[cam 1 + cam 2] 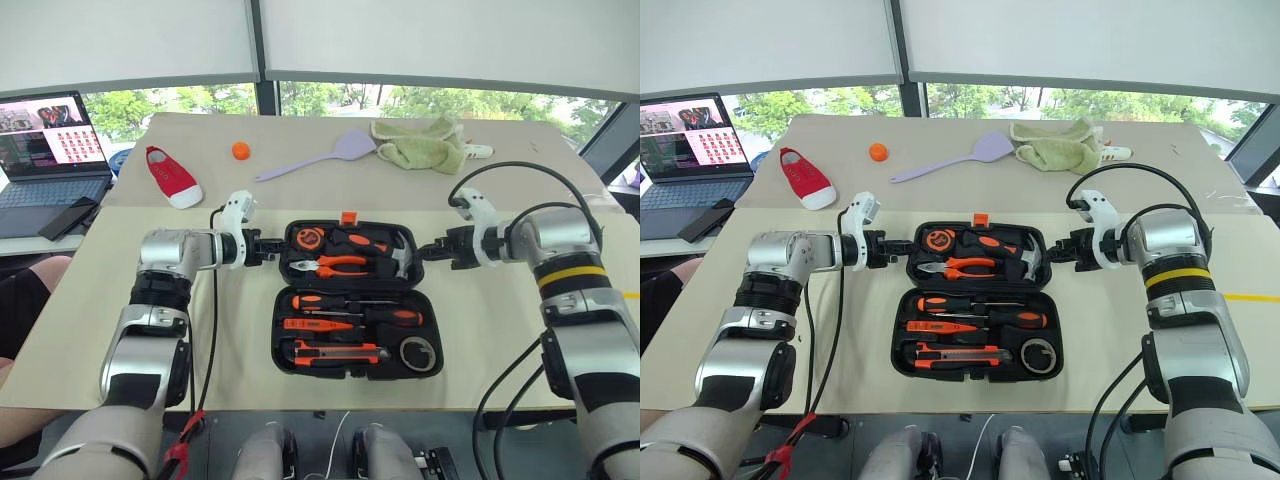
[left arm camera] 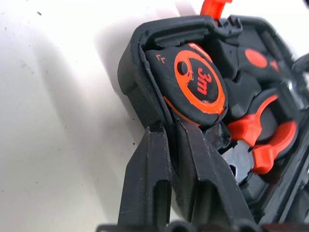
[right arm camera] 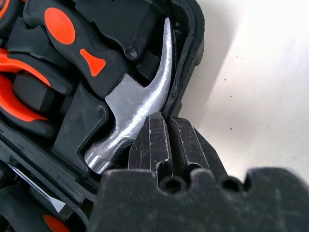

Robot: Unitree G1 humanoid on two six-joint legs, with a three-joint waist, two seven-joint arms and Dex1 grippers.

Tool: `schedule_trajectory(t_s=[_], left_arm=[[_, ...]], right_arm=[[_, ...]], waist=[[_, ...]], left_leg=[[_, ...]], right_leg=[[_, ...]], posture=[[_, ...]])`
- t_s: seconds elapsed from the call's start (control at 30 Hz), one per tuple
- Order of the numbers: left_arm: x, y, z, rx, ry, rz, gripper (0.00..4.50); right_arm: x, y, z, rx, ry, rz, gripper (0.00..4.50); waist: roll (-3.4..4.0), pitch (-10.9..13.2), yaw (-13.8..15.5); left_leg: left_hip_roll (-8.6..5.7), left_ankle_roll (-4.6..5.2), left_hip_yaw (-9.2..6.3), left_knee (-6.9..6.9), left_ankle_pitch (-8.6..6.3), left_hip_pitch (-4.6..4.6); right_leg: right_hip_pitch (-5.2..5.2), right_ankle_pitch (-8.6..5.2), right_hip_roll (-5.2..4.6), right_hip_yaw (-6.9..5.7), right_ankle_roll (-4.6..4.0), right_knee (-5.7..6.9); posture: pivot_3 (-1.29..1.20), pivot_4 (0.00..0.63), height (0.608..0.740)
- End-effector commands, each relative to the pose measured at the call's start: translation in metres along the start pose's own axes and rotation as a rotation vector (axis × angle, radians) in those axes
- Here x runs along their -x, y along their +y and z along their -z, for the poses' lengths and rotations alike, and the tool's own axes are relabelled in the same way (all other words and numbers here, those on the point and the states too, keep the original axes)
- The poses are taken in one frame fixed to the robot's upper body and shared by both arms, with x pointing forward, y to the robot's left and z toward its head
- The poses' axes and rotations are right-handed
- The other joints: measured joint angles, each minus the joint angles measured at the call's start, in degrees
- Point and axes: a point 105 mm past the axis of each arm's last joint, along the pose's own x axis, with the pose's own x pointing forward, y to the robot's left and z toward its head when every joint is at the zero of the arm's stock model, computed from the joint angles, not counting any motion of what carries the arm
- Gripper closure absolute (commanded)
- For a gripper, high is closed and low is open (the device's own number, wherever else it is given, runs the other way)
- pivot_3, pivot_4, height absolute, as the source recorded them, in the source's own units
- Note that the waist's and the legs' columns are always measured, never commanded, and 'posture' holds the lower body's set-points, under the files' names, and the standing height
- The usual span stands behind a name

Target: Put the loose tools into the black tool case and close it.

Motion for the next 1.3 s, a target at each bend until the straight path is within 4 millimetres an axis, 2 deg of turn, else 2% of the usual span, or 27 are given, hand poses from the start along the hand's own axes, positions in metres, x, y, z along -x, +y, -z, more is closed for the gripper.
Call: schedule_trajectory(t_s=[0.03, 0.17, 0.27, 0.33, 0.4, 0.47, 0.53, 0.63, 0.67, 0.73, 0.8, 0.83, 0.87, 0.9, 0.93, 1.0, 1.07, 1.1, 1.17, 1.23, 1.27, 1.3], left_arm=[[0.014, -0.009, -0.021, -0.049, -0.180, 0.094, 4.47], [0.033, -0.012, -0.019, -0.116, -0.246, 0.125, 4.47], [0.050, -0.016, -0.018, -0.223, -0.333, 0.122, 4.47], [0.067, -0.024, -0.017, -0.343, -0.431, 0.130, 4.47], [0.081, -0.028, -0.002, -0.452, -0.455, 0.111, 4.47], [0.091, -0.032, 0.013, -0.588, -0.471, 0.099, 4.47], [0.104, -0.039, 0.031, -0.750, -0.494, 0.079, 4.47], [0.118, -0.046, 0.047, -0.923, -0.550, 0.022, 4.47], [0.120, -0.045, 0.056, -0.949, -0.529, 0.014, 4.47], [0.132, -0.039, 0.084, -0.947, -0.499, -0.059, 4.47], [0.141, -0.041, 0.117, -0.928, -0.417, -0.029, 4.47], [0.145, -0.042, 0.128, -0.911, -0.389, -0.015, 4.12], [0.148, -0.043, 0.137, -0.888, -0.366, -0.009, 3.73], [0.150, -0.041, 0.142, -0.877, -0.350, -0.020, 3.55], [0.154, -0.038, 0.147, -0.862, -0.325, -0.035, 3.01], [0.158, -0.030, 0.154, -0.820, -0.285, -0.067, 2.26], [0.163, -0.011, 0.146, -0.784, -0.262, -0.144, 1.85], [0.164, -0.004, 0.140, -0.770, -0.262, -0.173, 1.85], [0.160, 0.001, 0.127, -0.758, -0.268, -0.176, 1.85], [0.149, 0.003, 0.111, -0.760, -0.272, -0.145, 1.85], [0.141, 0.001, 0.104, -0.767, -0.268, -0.108, 1.85], [0.133, -0.002, 0.097, -0.769, -0.275, -0.082, 2.10]], right_arm=[[0.013, 0.000, -0.022, 0.156, -0.231, -0.024, 4.50], [0.039, 0.025, -0.030, 0.426, -0.426, -0.108, 4.50], [0.060, 0.046, -0.026, 0.640, -0.587, -0.123, 4.50], [0.072, 0.065, -0.011, 0.854, -0.659, -0.108, 4.50], [0.078, 0.080, 0.022, 1.106, -0.675, -0.107, 4.50], [0.079, 0.081, 0.047, 1.296, -0.646, -0.076, 4.50], [0.083, 0.079, 0.065, 1.420, -0.639, -0.031, 4.50], [0.087, 0.078, 0.081, 1.558, -0.646, 0.005, 4.50], [0.089, 0.080, 0.085, 1.622, -0.661, 0.021, 4.50], [0.087, 0.091, 0.109, 1.722, -0.689, -0.032, 4.50], [0.083, 0.101, 0.133, 1.673, -0.688, -0.094, 4.50], [0.077, 0.102, 0.152, 1.581, -0.600, -0.176, 4.50], [0.076, 0.107, 0.166, 1.527, -0.574, -0.238, 4.13], [0.074, 0.108, 0.175, 1.457, -0.530, -0.275, 3.75], [0.073, 0.109, 0.183, 1.430, -0.497, -0.294, 3.42], [0.075, 0.109, 0.183, 1.418, -0.515, -0.265, 2.76], [0.079, 0.092, 0.176, 1.396, -0.484, -0.160, 2.06], [0.082, 0.082, 0.175, 1.372, -0.452, -0.117, 1.79], [0.091, 0.072, 0.173, 1.302, -0.421, -0.074, 1.13], [0.097, 0.080, 0.181, 1.169, -0.383, -0.166, 1.13], [0.099, 0.088, 0.191, 1.090, -0.333, -0.247, 1.28], [0.100, 0.096, 0.200, 1.026, -0.293, -0.319, 1.59]], waist=[[-0.01, 0.0, -0.4], [0.00, 0.0, -0.6], [0.01, 0.0, -0.5], [0.04, 0.1, -0.5], [0.04, 0.1, -0.6], [0.04, 0.1, -0.8], [0.05, 0.0, -1.0], [0.04, 0.1, -1.1], [0.04, 0.1, -0.9], [0.05, 0.0, -0.9], [0.05, 0.0, -0.9], [0.05, 0.0, -0.9], [0.06, 0.0, -0.9], [0.06, -0.1, -0.9], [0.05, 0.0, -0.7], [-0.05, 0.0, -0.3], [-0.05, 0.1, 0.0], [-0.04, 0.1, 0.3], [-0.04, 0.1, 0.6], [-0.01, 0.0, 1.2], [0.00, 0.0, 1.4], [0.01, 0.0, 1.6]], left_leg=[[0.00, -0.01, 0.00, 0.00, 0.00, 0.00], [-0.02, -0.11, 0.02, -0.10, 0.07, -0.04], [0.03, -0.16, 0.05, -0.11, 0.10, -0.05], [0.03, -0.16, 0.09, -0.15, 0.10, -0.06], [0.05, -0.17, 0.11, -0.24, 0.10, -0.06], [0.06, -0.23, 0.17, -0.42, 0.06, 0.13], [0.07, -0.23, 0.37, -0.58, 0.06, 0.41], [0.04, -0.47, 0.53, -0.94, -0.08, 1.04], [0.05, -0.69, 0.53, -0.94, -0.21, 1.07], [0.08, -0.76, 0.53, -0.94, -0.25, 1.13], [0.12, -0.73, 0.53, -0.99, -0.27, 1.28], [0.15, -0.73, 0.51, -1.07, -0.31, 1.46], [0.23, -0.76, 0.49, -1.07, -0.41, 1.56], [0.28, -0.76, 0.41, -1.11, -0.46, 1.68], [0.29, -0.65, 0.39, -1.13, -0.56, 1.75], [0.30, -0.32, 0.24, -1.12, -0.76, 1.66], [0.29, -0.34, 0.13, -1.01, -0.78, 1.64], [0.27, -0.34, 0.13, -1.01, -0.78, 1.63], [0.23, -0.33, 0.13, -0.99, -0.78, 1.63], [0.19, -0.30, 0.13, -0.98, -0.77, 1.63], [0.18, -0.28, 0.12, -1.00, -0.76, 1.59], [0.17, -0.26, 0.12, -0.99, -0.75, 1.56]], right_leg=[[-0.01, 0.03, -0.01, 0.00, -0.02, 0.03], [-0.18, 0.10, -0.01, 0.09, -0.03, 0.09], [-0.22, 0.08, 0.07, 0.12, -0.01, 0.07], [-0.25, 0.07, 0.08, 0.15, 0.01, 0.01], [-0.26, 0.05, 0.10, 0.18, 0.03, -0.08], [-0.16, 0.04, 0.14, 0.24, 0.05, -0.23], [-0.04, 0.03, 0.14, 0.42, 0.05, -0.32], [0.37, 0.00, 0.07, 0.67, 0.01, -0.35], [0.38, 0.01, 0.06, 0.66, -0.01, -0.36], [0.41, -0.01, 0.04, 0.70, -0.08, -0.33], [0.50, -0.08, 0.02, 0.76, -0.17, -0.34], [0.65, -0.20, -0.02, 0.76, -0.23, -0.33], [0.74, -0.31, -0.11, 0.79, -0.29, -0.32], [0.87, -0.40, -0.31, 0.84, -0.35, -0.33], [0.88, -0.55, -0.38, 0.82, -0.44, -0.27], [0.77, -0.62, -0.44, 0.72, -0.53, -0.28], [0.62, -0.79, -0.51, 0.59, -0.82, -0.29], [0.63, -0.86, -0.54, 0.56, -0.48, -0.29], [0.63, -0.78, -0.56, 0.53, -0.36, -0.31], [0.67, -0.77, -0.60, 0.52, -0.34, -0.33], [0.67, -0.78, -0.68, 0.51, -0.37, -0.34], [0.66, -0.63, -0.67, 0.49, -0.64, -0.34]], posture=[[0.00, 0.150, 0.740], [0.00, 0.150, 0.740], [0.00, 0.150, 0.740], [0.00, 0.150, 0.740], [0.00, 0.150, 0.740], [0.00, 0.150, 0.740], [0.00, 0.150, 0.740], [0.00, 0.150, 0.740], [0.00, 0.150, 0.740], [0.00, 0.150, 0.740], [0.00, 0.150, 0.740], [0.00, 0.150, 0.740], [0.00, 0.150, 0.740], [0.00, 0.150, 0.740], [0.00, 0.150, 0.740], [0.00, 0.150, 0.740], [0.00, 0.150, 0.740], [0.00, 0.150, 0.740], [0.00, 0.150, 0.740], [0.00, 0.150, 0.740], [0.00, 0.150, 0.740], [0.00, 0.150, 0.740]])
